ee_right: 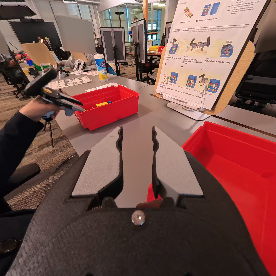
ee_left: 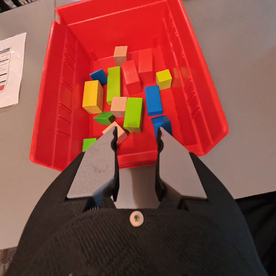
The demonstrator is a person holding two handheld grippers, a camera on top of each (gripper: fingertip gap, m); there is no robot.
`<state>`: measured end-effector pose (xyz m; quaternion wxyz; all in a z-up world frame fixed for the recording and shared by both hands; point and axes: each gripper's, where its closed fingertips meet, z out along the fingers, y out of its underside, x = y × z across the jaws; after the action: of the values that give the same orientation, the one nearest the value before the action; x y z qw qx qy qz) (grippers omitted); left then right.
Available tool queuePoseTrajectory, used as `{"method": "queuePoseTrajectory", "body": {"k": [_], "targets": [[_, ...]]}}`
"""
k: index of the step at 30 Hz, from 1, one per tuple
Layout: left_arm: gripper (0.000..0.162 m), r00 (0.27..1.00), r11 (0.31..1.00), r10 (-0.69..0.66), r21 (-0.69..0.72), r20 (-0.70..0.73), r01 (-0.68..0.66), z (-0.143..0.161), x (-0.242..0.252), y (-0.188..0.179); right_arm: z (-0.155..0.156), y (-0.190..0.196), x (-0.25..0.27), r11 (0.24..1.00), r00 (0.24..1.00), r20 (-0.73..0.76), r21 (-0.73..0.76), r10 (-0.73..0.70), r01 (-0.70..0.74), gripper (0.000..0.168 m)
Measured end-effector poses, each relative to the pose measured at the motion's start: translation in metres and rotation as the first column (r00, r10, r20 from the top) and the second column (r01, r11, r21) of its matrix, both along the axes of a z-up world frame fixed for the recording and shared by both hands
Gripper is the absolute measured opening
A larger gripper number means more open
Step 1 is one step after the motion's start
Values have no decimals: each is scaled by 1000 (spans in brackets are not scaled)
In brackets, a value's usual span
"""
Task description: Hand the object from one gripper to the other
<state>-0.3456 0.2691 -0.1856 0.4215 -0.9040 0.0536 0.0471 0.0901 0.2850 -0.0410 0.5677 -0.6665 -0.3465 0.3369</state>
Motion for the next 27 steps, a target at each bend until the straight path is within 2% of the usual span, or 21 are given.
{"method": "queuePoseTrajectory", "body": {"k": [4,5,9,12,14,21,24,27], "targets": [[47,995,992,-46,-117,-84,36,-12,-11,21,2,1,0,1000,1000,-27,-16,15,-16,37],[41,996,986,-60,-157,-67,48,-18,-12,28,2,0,-1,1000,999,-28,-17,18,-18,37],[38,996,951,-74,-297,43,83,-39,-15,44,4,-1,0,1000,1000,-25,-7,11,-11,37],[38,994,894,-99,-436,37,105,-64,-16,40,3,-1,1,1000,1000,-18,-6,6,-6,37],[35,992,868,-119,-479,52,129,-74,-12,40,2,-1,2,1000,1000,-18,-10,5,-6,37],[32,988,877,-150,-459,29,147,-71,-11,52,-2,-1,-4,1000,1000,-4,-15,19,-19,37],[32,994,951,-107,-292,4,103,-46,-14,61,-3,-4,-8,1000,1000,11,-8,28,-28,37],[32,993,991,-94,-98,-70,87,-9,-14,59,-6,-5,-13,999,999,14,-17,45,-45,37]]}}
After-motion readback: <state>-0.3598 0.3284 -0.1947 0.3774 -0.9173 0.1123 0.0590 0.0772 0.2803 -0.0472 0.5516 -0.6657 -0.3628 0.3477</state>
